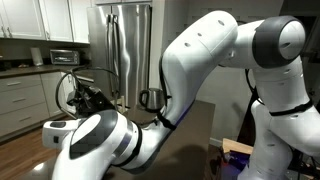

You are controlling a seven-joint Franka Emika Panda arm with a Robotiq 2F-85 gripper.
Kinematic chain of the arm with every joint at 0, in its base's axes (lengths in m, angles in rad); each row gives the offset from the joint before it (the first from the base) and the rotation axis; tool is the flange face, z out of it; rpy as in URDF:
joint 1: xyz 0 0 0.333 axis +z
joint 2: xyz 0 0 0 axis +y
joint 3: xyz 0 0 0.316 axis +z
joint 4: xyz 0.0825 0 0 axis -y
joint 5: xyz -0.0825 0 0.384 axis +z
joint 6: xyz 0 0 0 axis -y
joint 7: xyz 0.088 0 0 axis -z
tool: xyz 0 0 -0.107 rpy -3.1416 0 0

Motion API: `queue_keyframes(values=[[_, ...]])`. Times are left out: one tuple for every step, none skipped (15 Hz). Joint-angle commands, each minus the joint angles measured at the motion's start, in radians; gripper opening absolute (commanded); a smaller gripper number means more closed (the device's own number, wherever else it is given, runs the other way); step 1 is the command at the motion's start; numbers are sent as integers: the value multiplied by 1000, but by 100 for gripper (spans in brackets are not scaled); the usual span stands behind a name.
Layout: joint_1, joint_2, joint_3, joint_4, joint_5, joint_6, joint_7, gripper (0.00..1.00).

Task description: Pour the contents in the cup into the bowl

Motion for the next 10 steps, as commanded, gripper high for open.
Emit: queue_keyframes(values=[[3,-22,10,-39,-17,-28,37,55],[3,-22,12,-42,-16,-27,40,55],[3,-23,15,-46,-14,-26,42,55],[2,-24,16,-50,-11,-25,40,55],[0,-26,18,-53,-8,-23,36,55],[-5,4,19,-18,-2,-5,17,80],[-5,4,20,-20,-2,-5,17,80],[-5,4,20,-21,-2,-5,17,80],[-5,4,20,-21,-2,-5,17,80],[-5,4,20,-21,-2,-5,17,80]])
